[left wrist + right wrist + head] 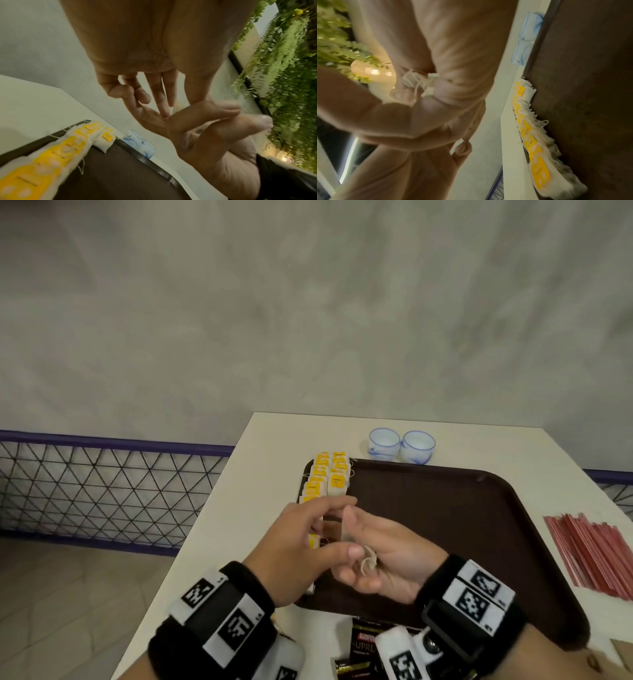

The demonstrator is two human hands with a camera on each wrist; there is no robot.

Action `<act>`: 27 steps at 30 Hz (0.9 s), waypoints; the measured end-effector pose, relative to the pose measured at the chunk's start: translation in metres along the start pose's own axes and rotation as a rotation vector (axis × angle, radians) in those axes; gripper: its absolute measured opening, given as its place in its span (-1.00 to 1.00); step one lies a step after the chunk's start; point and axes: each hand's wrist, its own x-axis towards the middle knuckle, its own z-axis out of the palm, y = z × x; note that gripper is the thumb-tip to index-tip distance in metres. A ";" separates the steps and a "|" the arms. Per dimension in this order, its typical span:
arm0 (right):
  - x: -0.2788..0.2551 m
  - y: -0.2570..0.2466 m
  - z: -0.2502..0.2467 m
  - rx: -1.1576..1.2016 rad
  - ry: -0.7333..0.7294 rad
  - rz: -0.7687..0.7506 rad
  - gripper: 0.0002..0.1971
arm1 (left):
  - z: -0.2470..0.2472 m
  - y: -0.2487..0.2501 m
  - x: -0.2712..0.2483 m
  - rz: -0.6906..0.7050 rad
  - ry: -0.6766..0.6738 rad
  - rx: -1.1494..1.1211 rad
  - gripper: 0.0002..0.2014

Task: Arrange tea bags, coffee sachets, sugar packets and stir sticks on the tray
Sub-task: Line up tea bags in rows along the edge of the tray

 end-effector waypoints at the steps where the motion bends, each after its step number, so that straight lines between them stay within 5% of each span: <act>1: -0.006 0.001 0.004 -0.026 0.000 -0.015 -0.45 | 0.003 0.003 -0.003 0.023 -0.018 -0.012 -0.58; 5: -0.025 0.009 0.010 0.007 0.087 0.004 -0.37 | 0.017 0.013 -0.017 0.058 0.035 -0.026 -0.96; 11: -0.055 0.008 0.003 -0.326 0.201 -0.237 -0.70 | 0.015 0.014 -0.029 -0.257 -0.042 -0.391 -0.84; 15: -0.067 0.001 0.008 -0.770 0.134 -0.317 -0.55 | 0.011 0.017 -0.035 -0.350 -0.186 -0.622 -0.66; 21: -0.063 -0.012 0.013 -0.883 0.062 -0.279 -0.56 | 0.000 0.011 -0.034 -0.406 -0.197 -0.774 -0.73; 24: -0.047 -0.014 0.008 -0.990 0.173 -0.348 -0.70 | -0.002 0.010 -0.031 -0.415 -0.148 -0.726 -0.74; 27: -0.024 -0.025 -0.009 -1.022 0.277 -0.428 -0.81 | -0.009 0.006 -0.028 -0.402 -0.020 -0.400 -0.64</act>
